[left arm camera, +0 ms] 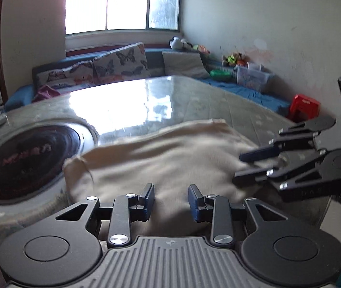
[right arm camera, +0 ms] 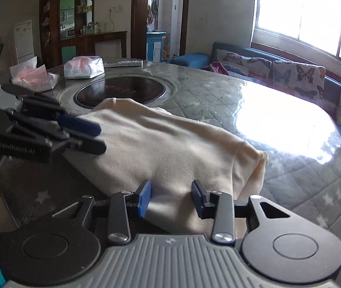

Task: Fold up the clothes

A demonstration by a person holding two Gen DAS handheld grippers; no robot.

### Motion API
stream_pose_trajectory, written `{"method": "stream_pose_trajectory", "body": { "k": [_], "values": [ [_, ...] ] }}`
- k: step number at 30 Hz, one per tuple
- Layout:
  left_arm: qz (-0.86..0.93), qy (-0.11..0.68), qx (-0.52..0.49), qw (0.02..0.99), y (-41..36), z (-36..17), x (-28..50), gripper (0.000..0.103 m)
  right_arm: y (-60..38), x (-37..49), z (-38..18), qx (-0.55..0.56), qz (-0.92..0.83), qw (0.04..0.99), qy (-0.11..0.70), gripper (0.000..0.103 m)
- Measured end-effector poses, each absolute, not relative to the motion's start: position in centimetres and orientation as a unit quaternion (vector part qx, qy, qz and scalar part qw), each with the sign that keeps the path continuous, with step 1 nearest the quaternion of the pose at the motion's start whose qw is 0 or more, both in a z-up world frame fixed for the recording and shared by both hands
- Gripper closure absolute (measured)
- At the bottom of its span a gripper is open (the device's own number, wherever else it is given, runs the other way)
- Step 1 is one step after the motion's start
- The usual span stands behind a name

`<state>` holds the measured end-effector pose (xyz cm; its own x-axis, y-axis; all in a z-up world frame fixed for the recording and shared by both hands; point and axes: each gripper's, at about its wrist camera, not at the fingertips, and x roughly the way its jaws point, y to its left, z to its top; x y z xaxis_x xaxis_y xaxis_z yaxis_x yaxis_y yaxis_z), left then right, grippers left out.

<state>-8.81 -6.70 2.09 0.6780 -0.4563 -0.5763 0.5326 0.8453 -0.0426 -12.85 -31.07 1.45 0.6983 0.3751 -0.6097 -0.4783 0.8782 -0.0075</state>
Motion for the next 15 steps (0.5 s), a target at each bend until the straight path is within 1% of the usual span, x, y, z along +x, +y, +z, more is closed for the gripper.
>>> {"method": "stream_pose_trajectory", "body": {
  "k": [3, 9, 12, 15],
  "values": [
    [-0.27, 0.294, 0.068, 0.914, -6.6, 1.8, -9.0, 0.069, -30.5, -13.5, 1.2, -0.089, 0.238, 0.917, 0.308, 0.065],
    [-0.271, 0.294, 0.061, 0.915, -6.3, 1.6, -8.9, 0.069, -32.5, -14.4, 2.1, -0.055, 0.224, 0.923, 0.307, 0.066],
    [-0.272, 0.291, 0.061, 0.915, -6.3, 1.6, -9.0, 0.067, -33.5, -14.4, 1.0, -0.035, 0.219, 0.919, 0.327, 0.066],
    [-0.271, 0.293, 0.056, 0.915, -6.0, 2.0, -9.1, 0.067, -33.4, -14.6, 1.0, -0.032, 0.224, 0.917, 0.328, 0.066]
  ]
}}
